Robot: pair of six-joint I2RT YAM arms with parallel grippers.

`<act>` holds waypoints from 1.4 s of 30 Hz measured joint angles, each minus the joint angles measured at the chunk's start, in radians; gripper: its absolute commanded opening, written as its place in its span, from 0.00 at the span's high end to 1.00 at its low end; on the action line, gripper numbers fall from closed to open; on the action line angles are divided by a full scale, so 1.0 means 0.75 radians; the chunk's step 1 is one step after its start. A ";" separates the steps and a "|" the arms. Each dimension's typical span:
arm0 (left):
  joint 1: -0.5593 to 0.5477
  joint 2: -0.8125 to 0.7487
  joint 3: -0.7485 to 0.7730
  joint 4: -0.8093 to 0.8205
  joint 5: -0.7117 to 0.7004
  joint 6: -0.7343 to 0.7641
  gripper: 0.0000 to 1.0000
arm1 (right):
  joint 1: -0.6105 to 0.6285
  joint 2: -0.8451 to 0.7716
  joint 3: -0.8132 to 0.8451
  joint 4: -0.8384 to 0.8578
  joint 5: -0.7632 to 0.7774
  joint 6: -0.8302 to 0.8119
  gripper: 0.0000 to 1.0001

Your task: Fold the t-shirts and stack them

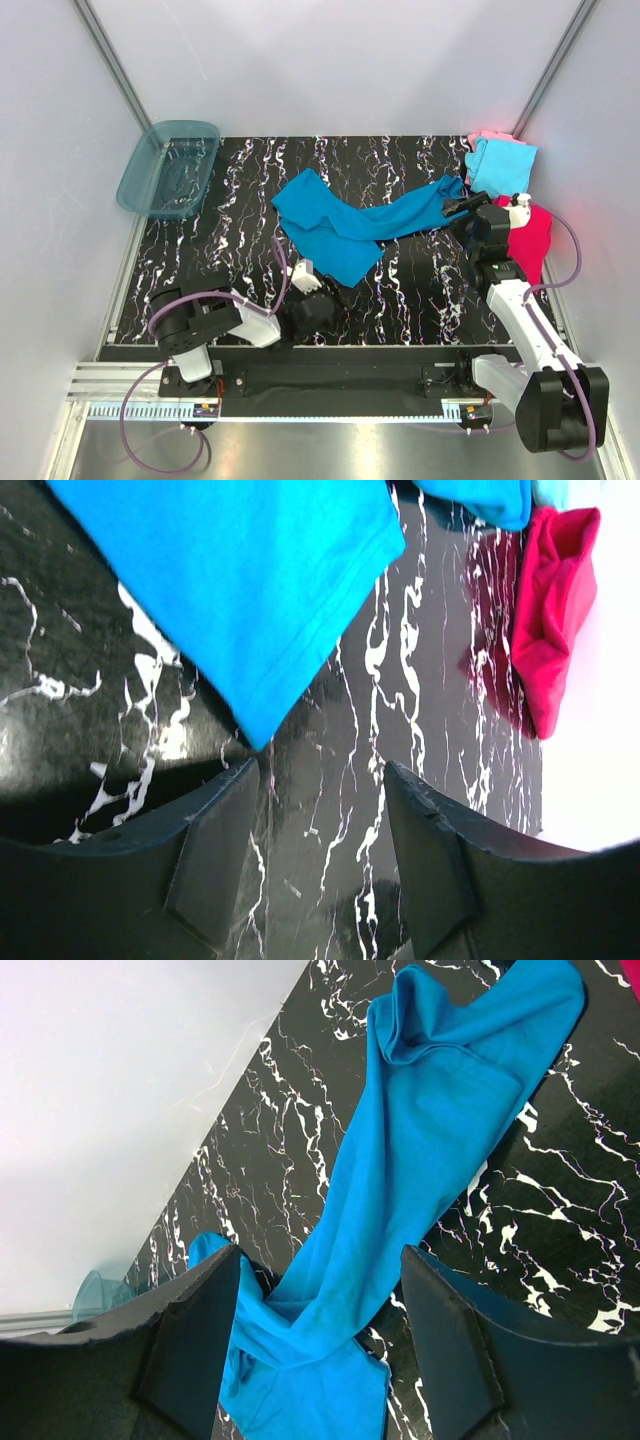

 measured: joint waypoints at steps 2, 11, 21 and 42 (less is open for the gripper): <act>0.014 0.012 0.019 -0.011 0.001 -0.004 0.41 | -0.004 -0.004 -0.001 0.000 -0.002 0.004 0.28; 0.070 0.057 0.131 -0.117 0.002 0.007 0.40 | -0.017 -0.045 -0.022 0.001 -0.034 0.011 0.28; 0.140 0.122 0.153 -0.124 0.035 0.042 1.00 | -0.018 -0.063 -0.023 0.001 -0.042 0.011 0.28; 0.094 -0.151 0.059 -0.390 0.026 0.035 0.38 | -0.020 -0.027 -0.031 0.036 -0.084 0.041 0.29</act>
